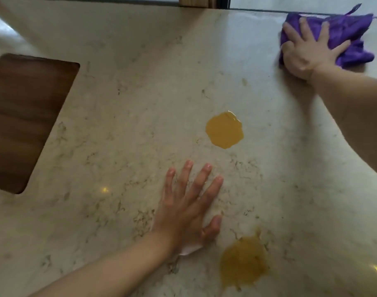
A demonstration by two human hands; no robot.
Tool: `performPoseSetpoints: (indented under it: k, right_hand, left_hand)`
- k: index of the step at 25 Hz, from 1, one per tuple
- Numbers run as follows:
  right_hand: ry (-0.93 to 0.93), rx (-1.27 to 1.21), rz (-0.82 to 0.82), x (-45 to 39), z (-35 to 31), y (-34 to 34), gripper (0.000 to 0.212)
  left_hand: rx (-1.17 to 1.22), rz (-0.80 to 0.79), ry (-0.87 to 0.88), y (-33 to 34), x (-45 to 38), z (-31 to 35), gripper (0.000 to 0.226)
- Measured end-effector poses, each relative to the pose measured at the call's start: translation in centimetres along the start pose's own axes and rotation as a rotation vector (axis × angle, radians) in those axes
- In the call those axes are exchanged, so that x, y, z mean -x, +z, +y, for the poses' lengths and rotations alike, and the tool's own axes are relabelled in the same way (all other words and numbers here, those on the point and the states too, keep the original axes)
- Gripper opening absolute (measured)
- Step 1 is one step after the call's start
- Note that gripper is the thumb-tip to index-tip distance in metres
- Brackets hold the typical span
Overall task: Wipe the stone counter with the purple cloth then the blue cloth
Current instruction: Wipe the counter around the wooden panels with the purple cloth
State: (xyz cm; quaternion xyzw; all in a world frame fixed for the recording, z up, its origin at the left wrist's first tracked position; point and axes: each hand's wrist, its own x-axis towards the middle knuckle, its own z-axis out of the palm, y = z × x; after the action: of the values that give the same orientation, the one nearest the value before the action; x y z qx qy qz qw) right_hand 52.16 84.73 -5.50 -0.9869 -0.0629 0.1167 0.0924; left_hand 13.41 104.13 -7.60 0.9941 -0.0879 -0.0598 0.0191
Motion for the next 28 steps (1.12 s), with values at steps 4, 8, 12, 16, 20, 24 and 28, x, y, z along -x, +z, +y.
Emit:
performPoseSetpoints:
  k: [4, 8, 12, 16, 20, 24, 28]
  right_hand:
    - [-0.191, 0.031, -0.031, 6.7, -1.3, 2.1, 0.053]
    - [-0.221, 0.046, -0.049, 17.5, -2.5, 4.8, 0.053]
    - [-0.086, 0.055, 0.039, 30.8, -2.3, 8.3, 0.053]
    - [0.096, -0.004, 0.014, 44.9, -2.9, 11.7, 0.053]
    - [0.181, -0.007, 0.116, 59.3, -7.5, 15.7, 0.057]
    - [0.185, 0.035, 0.088, 63.7, -14.4, 18.8, 0.052]
    - [0.191, 0.041, 0.125, 58.6, -15.3, 18.3, 0.057]
  left_hand:
    - [0.012, -0.047, -0.004, -0.2, 0.3, 0.0, 0.076]
    - [0.028, -0.057, -0.03, -0.6, 0.3, -0.2, 0.072]
    - [0.03, -0.047, -0.05, -0.8, 0.4, 0.0, 0.073]
    - [0.076, -0.035, -0.031, -0.7, 0.3, 0.0, 0.073]
    - [0.107, -0.017, -0.017, -0.4, 0.4, -0.1, 0.071]
    - [0.123, -0.017, -0.003, -0.2, 0.6, -0.1, 0.07]
    - [0.128, -0.031, -0.003, -0.1, 0.5, -0.2, 0.069]
